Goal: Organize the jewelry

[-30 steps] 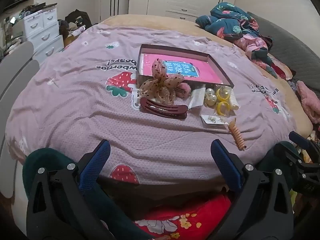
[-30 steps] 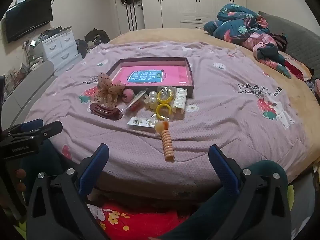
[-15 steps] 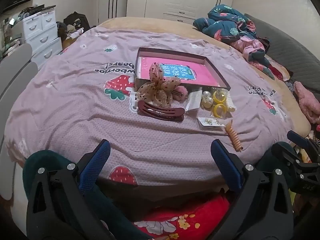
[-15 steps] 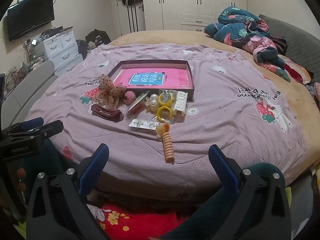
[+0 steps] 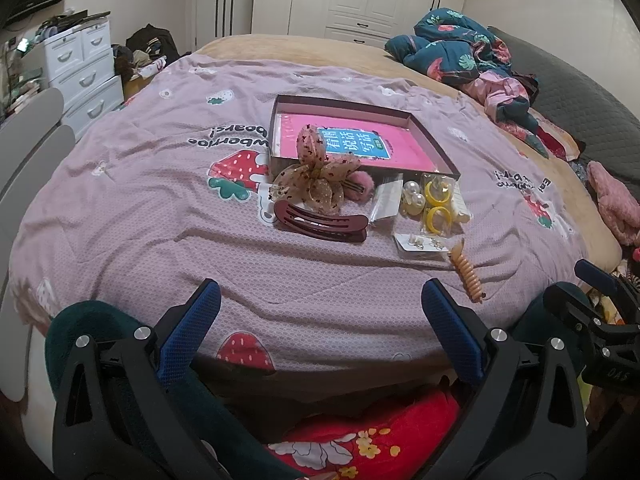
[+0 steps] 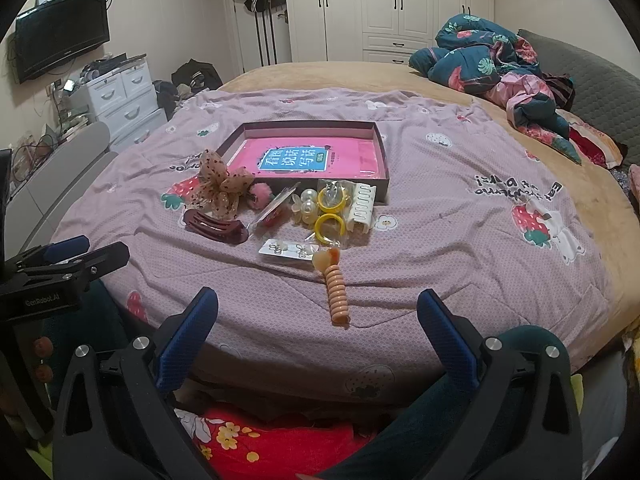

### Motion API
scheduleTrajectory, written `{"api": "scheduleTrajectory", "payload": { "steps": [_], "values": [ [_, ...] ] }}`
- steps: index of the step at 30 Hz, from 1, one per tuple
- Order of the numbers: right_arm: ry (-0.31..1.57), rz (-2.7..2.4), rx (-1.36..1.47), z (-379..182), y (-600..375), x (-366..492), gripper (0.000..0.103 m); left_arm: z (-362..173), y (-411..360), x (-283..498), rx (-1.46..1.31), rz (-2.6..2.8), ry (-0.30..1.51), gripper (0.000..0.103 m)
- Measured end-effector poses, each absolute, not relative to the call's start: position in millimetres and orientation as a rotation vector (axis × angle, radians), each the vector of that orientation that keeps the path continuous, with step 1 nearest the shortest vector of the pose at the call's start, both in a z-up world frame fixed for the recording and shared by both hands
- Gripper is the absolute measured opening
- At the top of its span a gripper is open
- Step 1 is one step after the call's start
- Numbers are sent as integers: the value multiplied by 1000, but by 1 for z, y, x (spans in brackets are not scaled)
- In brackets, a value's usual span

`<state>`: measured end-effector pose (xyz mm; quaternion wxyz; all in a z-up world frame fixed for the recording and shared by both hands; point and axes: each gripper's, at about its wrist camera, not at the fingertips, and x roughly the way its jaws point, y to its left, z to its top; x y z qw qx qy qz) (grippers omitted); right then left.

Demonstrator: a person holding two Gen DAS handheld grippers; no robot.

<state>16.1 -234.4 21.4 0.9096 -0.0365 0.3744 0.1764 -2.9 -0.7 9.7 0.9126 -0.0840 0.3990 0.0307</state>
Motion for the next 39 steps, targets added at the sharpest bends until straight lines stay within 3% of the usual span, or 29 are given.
{"api": "scheduleTrajectory", "payload": {
  "steps": [39],
  "values": [
    [768, 365, -71, 22, -235, 15, 99, 9, -4, -4, -166, 64, 818, 94]
  ]
}}
